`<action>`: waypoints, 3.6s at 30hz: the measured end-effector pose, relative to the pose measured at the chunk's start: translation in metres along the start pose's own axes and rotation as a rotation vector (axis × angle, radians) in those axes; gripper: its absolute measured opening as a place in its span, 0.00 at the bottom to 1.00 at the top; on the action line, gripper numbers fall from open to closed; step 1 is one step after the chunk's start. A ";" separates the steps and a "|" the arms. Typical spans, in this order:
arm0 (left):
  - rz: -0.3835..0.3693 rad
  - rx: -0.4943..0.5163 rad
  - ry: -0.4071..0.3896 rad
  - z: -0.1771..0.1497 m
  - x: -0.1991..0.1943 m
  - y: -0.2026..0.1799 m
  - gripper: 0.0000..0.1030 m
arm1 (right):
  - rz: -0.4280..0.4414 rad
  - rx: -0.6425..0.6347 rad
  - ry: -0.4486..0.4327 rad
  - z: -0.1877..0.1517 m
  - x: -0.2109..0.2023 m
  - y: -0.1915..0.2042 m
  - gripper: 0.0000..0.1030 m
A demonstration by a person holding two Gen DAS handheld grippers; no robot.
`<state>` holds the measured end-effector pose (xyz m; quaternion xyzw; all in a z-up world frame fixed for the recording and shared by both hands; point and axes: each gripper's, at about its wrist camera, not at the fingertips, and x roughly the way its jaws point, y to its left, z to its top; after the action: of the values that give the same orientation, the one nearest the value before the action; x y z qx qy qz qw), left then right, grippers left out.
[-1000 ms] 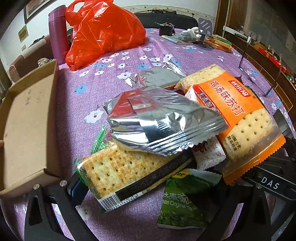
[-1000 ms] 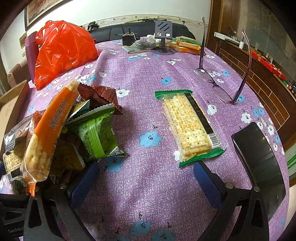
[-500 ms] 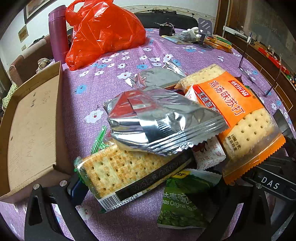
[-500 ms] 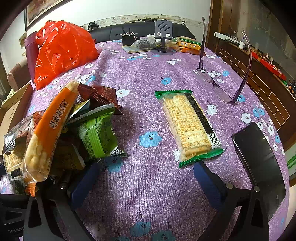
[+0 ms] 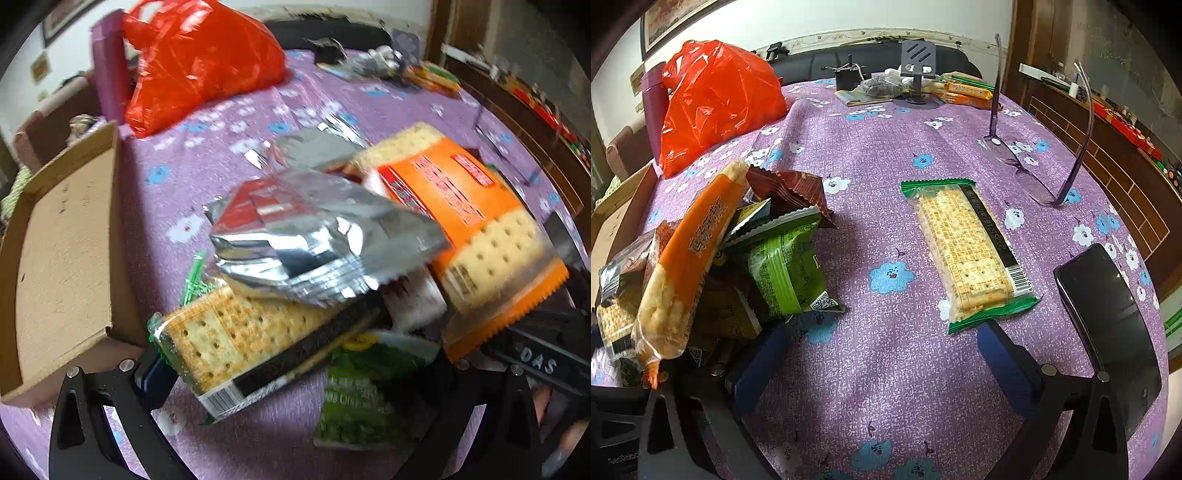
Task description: Organize snacks
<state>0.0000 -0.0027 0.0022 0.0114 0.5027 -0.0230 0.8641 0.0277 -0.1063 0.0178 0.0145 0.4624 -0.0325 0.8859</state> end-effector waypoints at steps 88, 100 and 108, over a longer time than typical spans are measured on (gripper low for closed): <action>-0.227 0.013 -0.185 -0.035 -0.089 0.076 0.44 | 0.583 -0.333 -0.013 -0.027 -0.075 0.085 0.36; -0.171 -0.064 -0.252 -0.027 -0.114 0.117 0.44 | 0.662 -0.332 -0.057 0.001 -0.102 0.111 0.36; -0.085 -0.146 -0.294 -0.009 -0.129 0.172 0.44 | 0.730 -0.314 -0.048 0.042 -0.101 0.151 0.36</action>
<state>-0.0627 0.1728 0.1087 -0.0762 0.3710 -0.0241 0.9252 0.0150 0.0467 0.1242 0.0416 0.4055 0.3552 0.8412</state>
